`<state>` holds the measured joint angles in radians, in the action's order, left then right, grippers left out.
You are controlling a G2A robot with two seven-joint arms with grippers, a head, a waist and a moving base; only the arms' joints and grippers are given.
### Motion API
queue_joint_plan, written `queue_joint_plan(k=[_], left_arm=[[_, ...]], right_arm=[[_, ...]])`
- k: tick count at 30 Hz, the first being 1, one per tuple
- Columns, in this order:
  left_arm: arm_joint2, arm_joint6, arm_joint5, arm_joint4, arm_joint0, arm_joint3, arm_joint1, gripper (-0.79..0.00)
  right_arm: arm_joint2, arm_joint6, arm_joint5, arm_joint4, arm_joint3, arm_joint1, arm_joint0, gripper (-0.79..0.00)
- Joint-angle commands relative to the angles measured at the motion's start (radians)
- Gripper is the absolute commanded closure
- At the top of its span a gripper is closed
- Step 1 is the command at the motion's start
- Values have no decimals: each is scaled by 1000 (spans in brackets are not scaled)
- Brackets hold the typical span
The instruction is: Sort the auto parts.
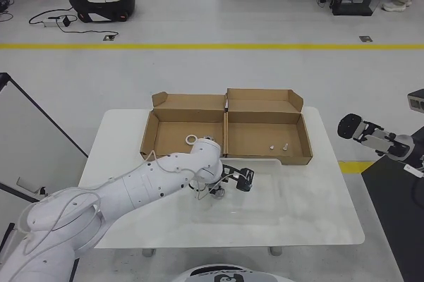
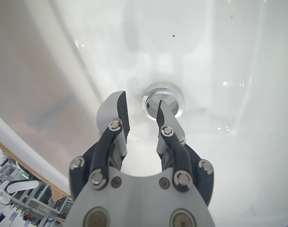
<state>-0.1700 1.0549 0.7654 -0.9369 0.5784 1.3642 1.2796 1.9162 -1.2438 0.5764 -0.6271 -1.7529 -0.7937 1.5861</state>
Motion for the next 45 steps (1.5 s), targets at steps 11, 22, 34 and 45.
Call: queue_joint_plan(k=[11,22,34,45], left_arm=[[0,-4,4,12,3,-18,-1,-277],[0,1,-1,28,12,-19,1,-271],[0,13,-13,47,10,-15,2,-280],[0,17,-18,50,20,-14,3,-274]], right_arm=[[0,0,0,0,0,0,0,-785],[0,0,0,0,0,0,0,-785],[0,0,0,0,0,0,0,-785],[0,0,0,0,0,0,0,-785]])
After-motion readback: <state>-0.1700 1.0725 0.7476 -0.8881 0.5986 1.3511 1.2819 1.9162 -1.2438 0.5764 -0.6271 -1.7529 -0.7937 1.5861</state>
